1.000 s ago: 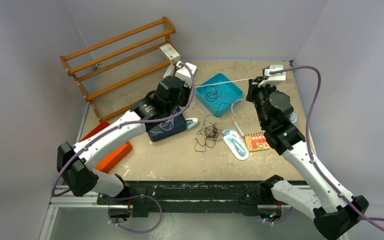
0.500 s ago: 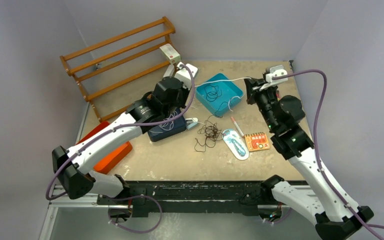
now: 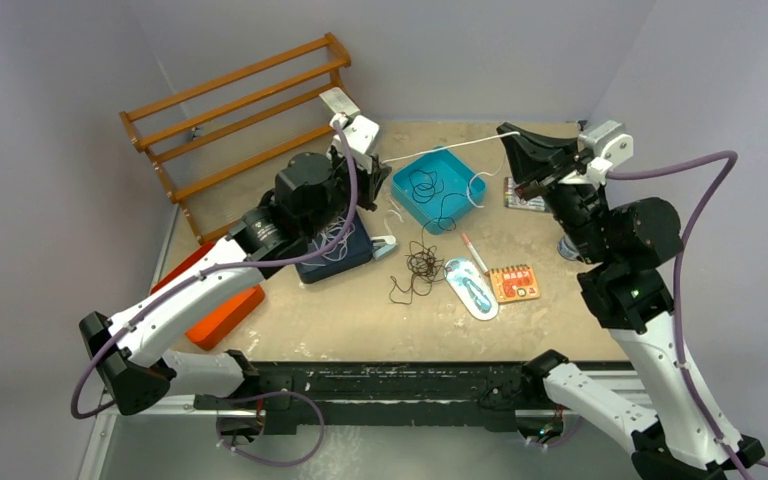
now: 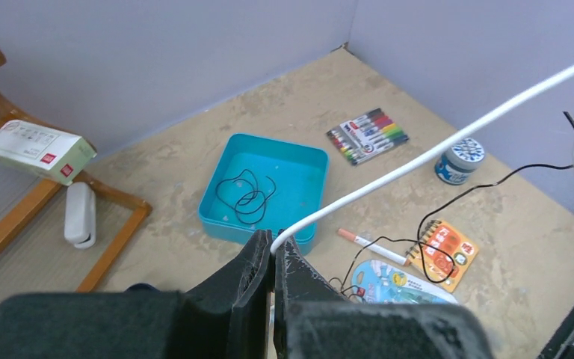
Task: Untangle the cables
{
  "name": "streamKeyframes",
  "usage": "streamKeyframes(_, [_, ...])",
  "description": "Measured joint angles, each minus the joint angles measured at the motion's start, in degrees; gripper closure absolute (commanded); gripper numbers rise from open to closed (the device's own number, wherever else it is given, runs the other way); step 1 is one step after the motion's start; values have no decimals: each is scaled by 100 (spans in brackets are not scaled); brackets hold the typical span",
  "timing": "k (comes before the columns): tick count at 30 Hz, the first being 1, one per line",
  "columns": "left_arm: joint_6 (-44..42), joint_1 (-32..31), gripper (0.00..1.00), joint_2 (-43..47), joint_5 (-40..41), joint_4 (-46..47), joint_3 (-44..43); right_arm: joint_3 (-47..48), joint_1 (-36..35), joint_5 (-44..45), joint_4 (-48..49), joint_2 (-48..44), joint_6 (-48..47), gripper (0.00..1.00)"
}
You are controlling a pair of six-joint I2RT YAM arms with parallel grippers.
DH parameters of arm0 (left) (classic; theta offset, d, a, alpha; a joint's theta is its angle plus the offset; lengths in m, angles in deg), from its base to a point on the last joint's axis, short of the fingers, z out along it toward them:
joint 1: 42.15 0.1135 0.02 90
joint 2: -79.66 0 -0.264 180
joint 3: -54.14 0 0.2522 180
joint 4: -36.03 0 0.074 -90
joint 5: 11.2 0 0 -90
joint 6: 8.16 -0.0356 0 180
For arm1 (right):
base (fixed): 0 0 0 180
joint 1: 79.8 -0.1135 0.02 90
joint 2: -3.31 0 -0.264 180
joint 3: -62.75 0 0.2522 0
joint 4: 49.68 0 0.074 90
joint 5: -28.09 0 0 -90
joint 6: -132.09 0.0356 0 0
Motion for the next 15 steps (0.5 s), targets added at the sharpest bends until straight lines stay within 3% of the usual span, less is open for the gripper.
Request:
streamKeyframes(5, [103, 9, 97, 179, -422, 136, 197, 186, 0, -273, 90, 120, -15, 100])
streamKeyframes(7, [116, 24, 89, 186, -647, 140, 251, 188, 4, -343, 142, 151, -11, 100])
streamKeyframes(9, [125, 35, 72, 188, -931, 157, 345, 186, 4, -398, 210, 162, -4, 100])
streamKeyframes(10, [133, 35, 68, 197, -1069, 164, 422, 186, 4, -400, 249, 162, 7, 100])
streamKeyframes(15, [319, 61, 57, 284, -1414, 203, 872, 116, 11, -323, 557, 105, 76, 100])
